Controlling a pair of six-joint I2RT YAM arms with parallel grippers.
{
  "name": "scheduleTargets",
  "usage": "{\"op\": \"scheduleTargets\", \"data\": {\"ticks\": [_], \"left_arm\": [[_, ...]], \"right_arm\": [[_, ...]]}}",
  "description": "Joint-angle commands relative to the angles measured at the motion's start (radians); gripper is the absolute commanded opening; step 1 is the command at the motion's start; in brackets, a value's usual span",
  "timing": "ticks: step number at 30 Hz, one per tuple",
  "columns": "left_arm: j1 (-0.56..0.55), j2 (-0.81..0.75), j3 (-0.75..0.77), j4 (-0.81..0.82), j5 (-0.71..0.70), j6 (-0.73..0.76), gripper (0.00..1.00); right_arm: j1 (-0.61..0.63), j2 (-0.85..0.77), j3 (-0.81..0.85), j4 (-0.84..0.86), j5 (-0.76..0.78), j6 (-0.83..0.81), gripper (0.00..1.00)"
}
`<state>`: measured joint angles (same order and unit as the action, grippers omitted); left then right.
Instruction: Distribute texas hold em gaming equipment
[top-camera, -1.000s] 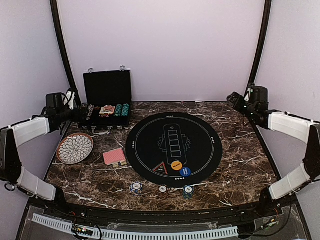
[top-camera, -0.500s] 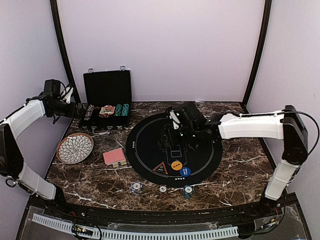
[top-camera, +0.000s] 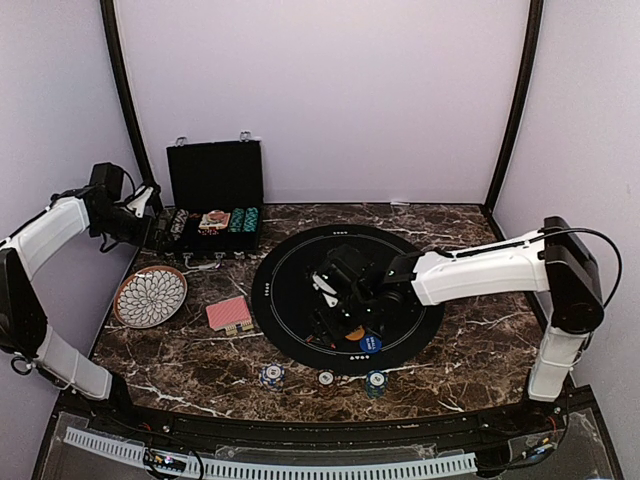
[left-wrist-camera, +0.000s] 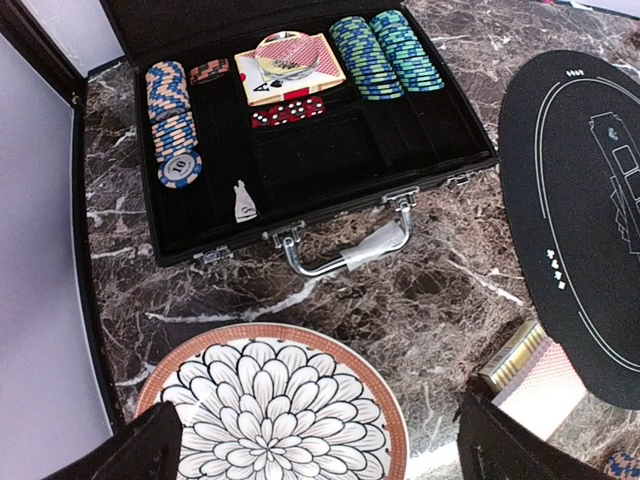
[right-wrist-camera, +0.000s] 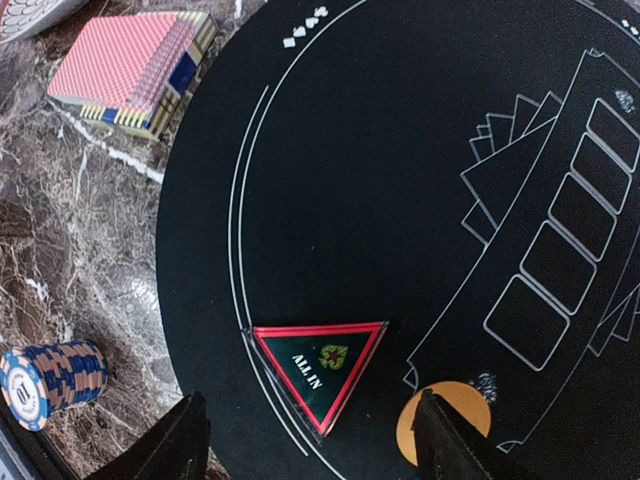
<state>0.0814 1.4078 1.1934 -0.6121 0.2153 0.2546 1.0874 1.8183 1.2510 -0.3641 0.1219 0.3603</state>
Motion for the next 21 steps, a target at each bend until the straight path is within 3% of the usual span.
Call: {"op": "scheduleTargets", "data": {"ticks": [1, 21], "left_arm": [[0.002, -0.043, 0.059, -0.073, 0.077, 0.025, 0.99], [0.002, -0.071, 0.098, -0.143, 0.205, 0.059, 0.99]], "right_arm": [[0.018, 0.020, -0.017, -0.031, -0.040, -0.012, 0.68], [0.021, 0.100, -0.035, -0.016, -0.046, -0.016, 0.65]]}}
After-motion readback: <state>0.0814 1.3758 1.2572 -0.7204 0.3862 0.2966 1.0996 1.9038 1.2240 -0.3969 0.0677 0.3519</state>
